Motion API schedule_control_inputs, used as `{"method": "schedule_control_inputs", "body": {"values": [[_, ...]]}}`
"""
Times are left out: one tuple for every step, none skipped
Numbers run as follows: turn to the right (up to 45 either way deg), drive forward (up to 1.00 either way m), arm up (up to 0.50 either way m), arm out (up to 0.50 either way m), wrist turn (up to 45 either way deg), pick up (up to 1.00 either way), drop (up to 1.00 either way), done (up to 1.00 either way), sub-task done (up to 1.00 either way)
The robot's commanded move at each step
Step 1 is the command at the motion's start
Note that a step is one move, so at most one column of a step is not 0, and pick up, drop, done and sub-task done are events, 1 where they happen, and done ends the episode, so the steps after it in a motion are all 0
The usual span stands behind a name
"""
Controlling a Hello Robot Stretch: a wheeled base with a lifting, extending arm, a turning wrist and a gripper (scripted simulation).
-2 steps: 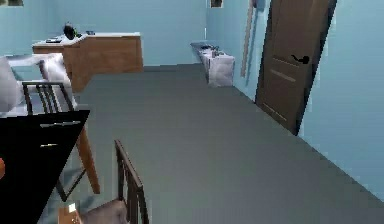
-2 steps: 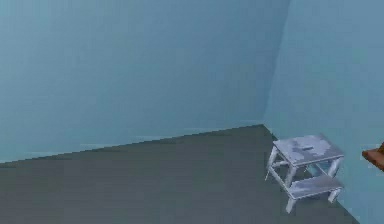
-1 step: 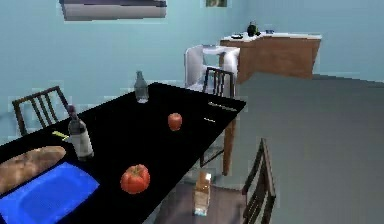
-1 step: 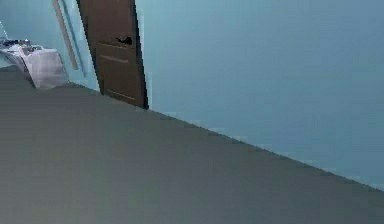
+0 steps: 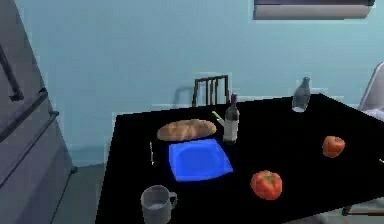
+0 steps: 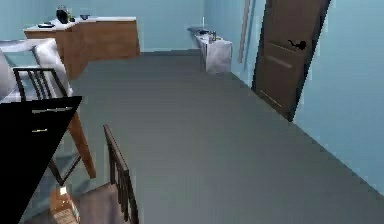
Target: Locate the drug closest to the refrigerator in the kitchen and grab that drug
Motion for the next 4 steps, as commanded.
{"method": "schedule_control_inputs", "body": {"values": [[-45.0, 0.0, 0.0, 0.0, 0.0, 0.0, 0.0, 0.0, 0.0], [-30.0, 0.0, 0.0, 0.0, 0.0, 0.0, 0.0, 0.0, 0.0], [45.0, 0.0, 0.0, 0.0, 0.0, 0.0, 0.0, 0.0, 0.0], [45.0, 0.0, 0.0, 0.0, 0.0, 0.0, 0.0, 0.0, 0.0]]}}
